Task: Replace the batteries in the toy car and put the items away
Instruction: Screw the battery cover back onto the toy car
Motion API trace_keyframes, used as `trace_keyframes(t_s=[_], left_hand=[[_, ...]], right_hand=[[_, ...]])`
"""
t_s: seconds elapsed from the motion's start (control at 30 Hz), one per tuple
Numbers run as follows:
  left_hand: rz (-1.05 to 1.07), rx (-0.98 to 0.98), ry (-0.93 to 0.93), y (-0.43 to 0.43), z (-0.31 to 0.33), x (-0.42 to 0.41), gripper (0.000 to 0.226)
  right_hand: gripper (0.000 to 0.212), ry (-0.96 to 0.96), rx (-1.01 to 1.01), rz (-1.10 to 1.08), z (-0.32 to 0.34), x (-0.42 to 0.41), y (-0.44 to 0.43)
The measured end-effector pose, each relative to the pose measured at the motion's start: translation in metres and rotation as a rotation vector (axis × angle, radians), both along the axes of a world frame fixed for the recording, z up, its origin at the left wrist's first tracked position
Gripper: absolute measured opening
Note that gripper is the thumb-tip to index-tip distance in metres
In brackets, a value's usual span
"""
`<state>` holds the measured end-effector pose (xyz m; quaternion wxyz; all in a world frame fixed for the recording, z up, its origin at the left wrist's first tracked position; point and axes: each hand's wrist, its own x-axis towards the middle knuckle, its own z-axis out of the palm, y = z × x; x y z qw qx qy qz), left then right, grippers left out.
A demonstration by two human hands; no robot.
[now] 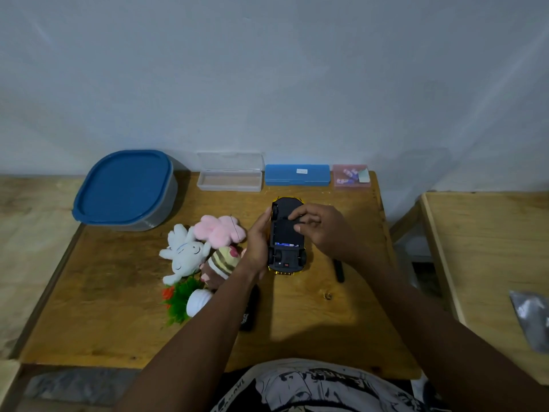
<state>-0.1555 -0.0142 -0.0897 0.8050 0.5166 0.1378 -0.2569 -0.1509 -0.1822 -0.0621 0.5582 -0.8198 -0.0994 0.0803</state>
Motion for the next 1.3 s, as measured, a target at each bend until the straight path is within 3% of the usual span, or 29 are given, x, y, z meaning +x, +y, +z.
trace_keyframes(t_s=[0.77, 0.9, 1.1, 1.3], left_hand=[[0.02, -0.01, 0.013, -0.004, -0.006, 0.003, 0.069], [0.034, -0.02, 0.014, -0.006, -0.004, 0.003, 0.067], [0.035, -0.053, -0.007, -0.009, 0.0, 0.003, 0.063], [0.006, -0.025, -0.037, -0.009, -0.001, 0.005, 0.047]], right_hand=[[0.018, 0.046, -0.027, 0.013, 0.002, 0.0, 0.001], [0.021, -0.063, -0.123, -0.06, -0.002, -0.003, 0.004], [0.015, -0.393, -0.353, -0.22, -0.015, -0.01, 0.009], [0.036, -0.192, -0.139, -0.385, -0.027, -0.015, 0.011]])
